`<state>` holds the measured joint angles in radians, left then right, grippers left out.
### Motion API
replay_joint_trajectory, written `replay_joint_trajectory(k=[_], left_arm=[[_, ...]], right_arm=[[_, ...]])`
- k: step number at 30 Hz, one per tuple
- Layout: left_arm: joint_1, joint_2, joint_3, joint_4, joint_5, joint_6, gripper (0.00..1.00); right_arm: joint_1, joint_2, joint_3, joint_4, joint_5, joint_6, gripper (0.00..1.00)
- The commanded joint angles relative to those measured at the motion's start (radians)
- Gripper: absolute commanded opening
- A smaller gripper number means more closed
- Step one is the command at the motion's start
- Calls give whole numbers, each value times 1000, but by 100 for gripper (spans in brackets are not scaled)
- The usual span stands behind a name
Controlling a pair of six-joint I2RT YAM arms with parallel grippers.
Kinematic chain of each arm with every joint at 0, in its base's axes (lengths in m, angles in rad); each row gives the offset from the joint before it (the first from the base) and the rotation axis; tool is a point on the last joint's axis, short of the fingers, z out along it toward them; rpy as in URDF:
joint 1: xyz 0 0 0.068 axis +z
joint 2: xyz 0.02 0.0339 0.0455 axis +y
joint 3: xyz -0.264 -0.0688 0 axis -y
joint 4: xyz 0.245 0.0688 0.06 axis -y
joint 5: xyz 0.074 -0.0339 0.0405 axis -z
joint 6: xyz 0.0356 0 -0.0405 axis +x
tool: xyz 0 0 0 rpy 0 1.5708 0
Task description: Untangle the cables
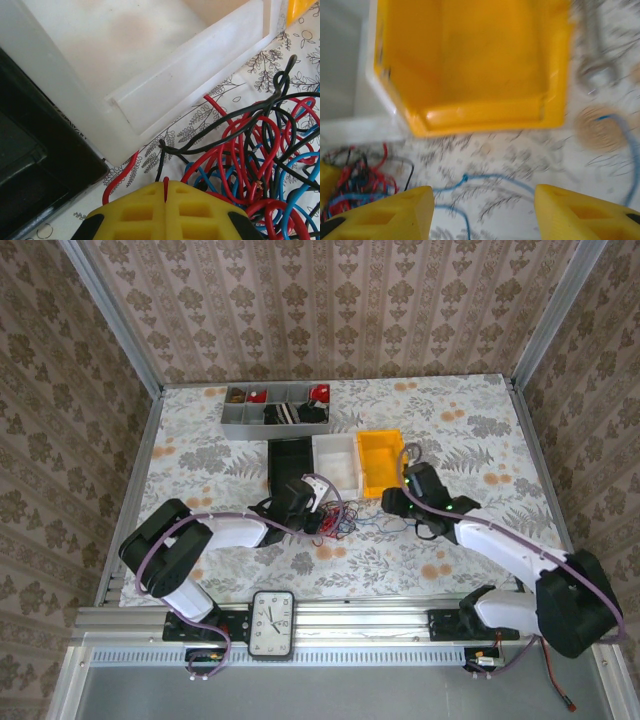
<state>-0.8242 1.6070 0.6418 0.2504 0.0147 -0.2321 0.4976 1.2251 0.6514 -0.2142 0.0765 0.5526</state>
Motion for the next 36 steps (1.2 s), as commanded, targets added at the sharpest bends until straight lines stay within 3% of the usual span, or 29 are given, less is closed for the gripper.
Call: replay_joint_trajectory(k=[1,15,25,31,36], left_arm=[[-6,42,-9,-84,-7,25,0],[-7,50,-5,-78,-9,27,0],[-10,52,-4,-78,-17,22,0],[-11,50,-4,-77,-19,24,0],[-12,48,-4,-81,-24,24,0]], right_arm=[[49,39,-2,-27,-40,-10,56],[77,311,90,-168,-162,-71,54],[222,369,148,-307,-37,-34,51],[235,385,151,-353,20,18,44],[236,380,138,-350,29,41,24]])
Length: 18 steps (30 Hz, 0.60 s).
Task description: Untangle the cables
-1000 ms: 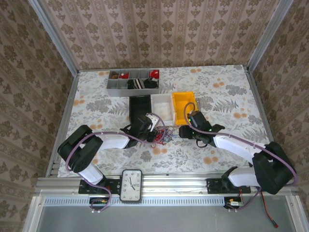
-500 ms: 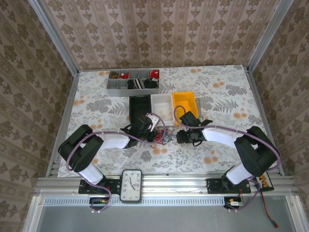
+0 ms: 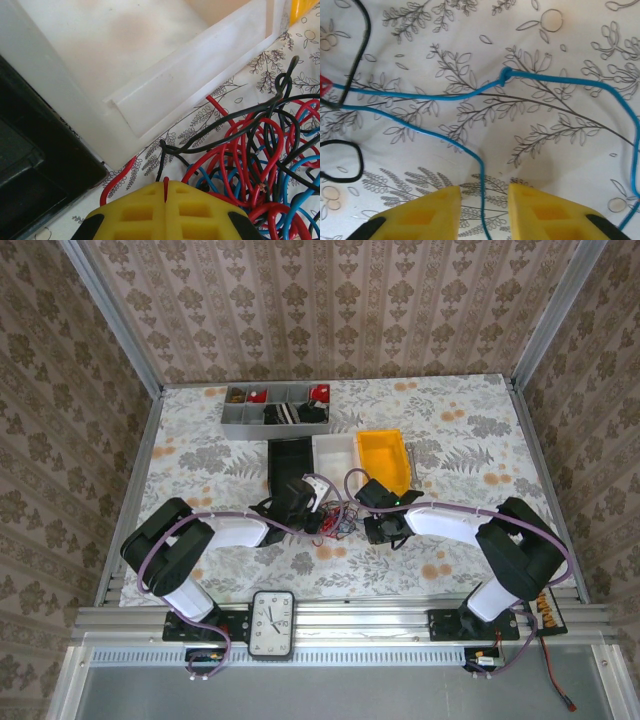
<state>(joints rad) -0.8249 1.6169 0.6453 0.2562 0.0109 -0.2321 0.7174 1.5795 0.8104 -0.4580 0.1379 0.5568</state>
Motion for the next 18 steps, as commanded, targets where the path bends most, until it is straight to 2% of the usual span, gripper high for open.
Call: replay_joint_trajectory(k=[1,4,10,13,18], left_arm=[[-11,38,-7,-86,-20,24,0],[-11,39,-7,-86,-24,23,0],[-11,35,-7,-90,-39,20,0],[-10,32,-10,-95,-45,20,0],[-10,25,-16,-99,-60,11,0]], right_arm=[[16,24,-26,-101,-35,40,19],[15,17,-35,-84,-48,53,10],[-7,-16,-9,-84,16,81,3],[-53,-71,-21,-51,57,120,1],[-186,-180,-111,32,67,244,0]])
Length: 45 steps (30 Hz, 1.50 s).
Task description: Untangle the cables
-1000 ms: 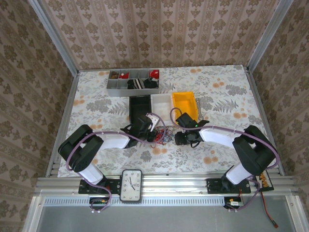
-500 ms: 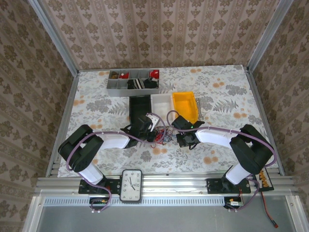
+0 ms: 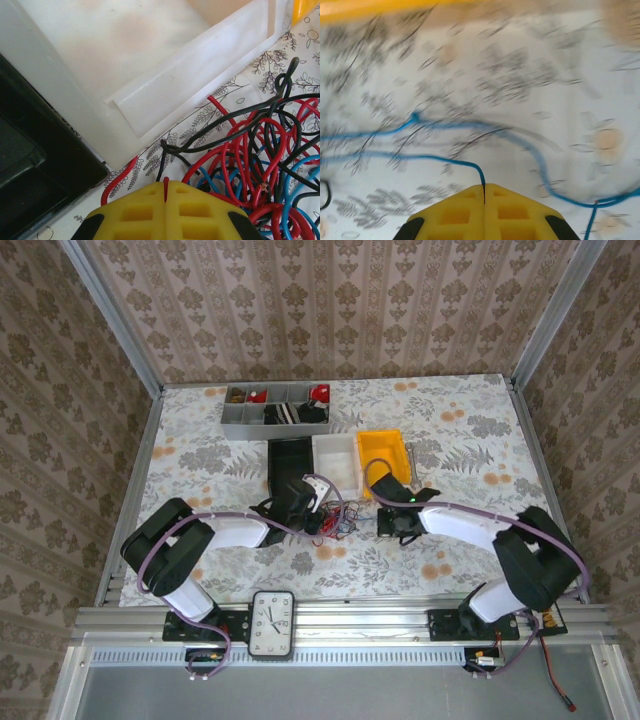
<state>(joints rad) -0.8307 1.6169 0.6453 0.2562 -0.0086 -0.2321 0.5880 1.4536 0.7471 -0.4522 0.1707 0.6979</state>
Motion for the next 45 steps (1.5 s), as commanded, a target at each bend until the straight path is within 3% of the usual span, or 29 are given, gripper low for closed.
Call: replay_joint_trajectory(k=[1,8,18,28,31,37,41,45], left_arm=[[-5,22,-19,-99,-44,10,0],[2,-15,-36,-121,-73,-12,0],[13,-68,-49,-190,-119,-54,0],[17,-220,-95,-286,-161,-89,0],[17,-251,-112,-269,-145,-89,0],[19,-215,-97,-244,-132,-83,0],[19,-182,-78,-243,-129,-81,0],[19,-169,-73,-238,-134,-78,0]], right_arm=[[-88,-107,-69,44,32,130,0],[-291,-269,-111,71,35,151,0],[-580,-315,-100,108,-54,116,0],[-652,-278,-62,143,-72,47,0],[-588,-242,-42,170,-160,-11,7],[-224,-137,24,202,-265,-229,31],[-58,-15,67,195,-300,-283,37],[20,96,111,154,-270,-302,40]])
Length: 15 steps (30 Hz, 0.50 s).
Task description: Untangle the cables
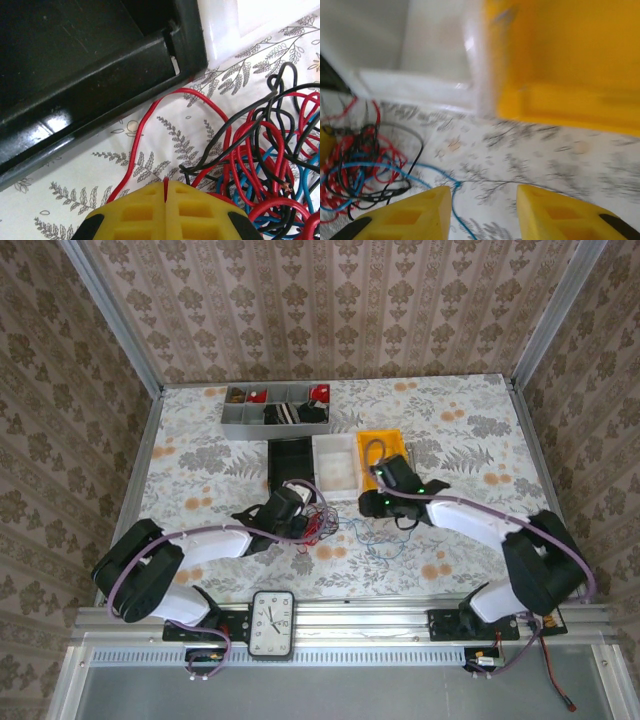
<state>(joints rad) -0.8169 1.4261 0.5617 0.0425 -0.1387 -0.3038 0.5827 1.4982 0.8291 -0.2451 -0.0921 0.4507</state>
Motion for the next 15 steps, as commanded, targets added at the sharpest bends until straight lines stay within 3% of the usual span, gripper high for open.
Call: replay_joint_trajectory(k=[1,10,15], left_arm=[[5,22,10,-24,-3,-6,0],[6,26,9,-18,5,-1,0],[5,30,7,-13,1,-4,0]], right_arm=[[33,72,34,-57,-1,-54,40],[45,108,14,-43,41,-47,36],[55,128,0,-12,49,-6,14]])
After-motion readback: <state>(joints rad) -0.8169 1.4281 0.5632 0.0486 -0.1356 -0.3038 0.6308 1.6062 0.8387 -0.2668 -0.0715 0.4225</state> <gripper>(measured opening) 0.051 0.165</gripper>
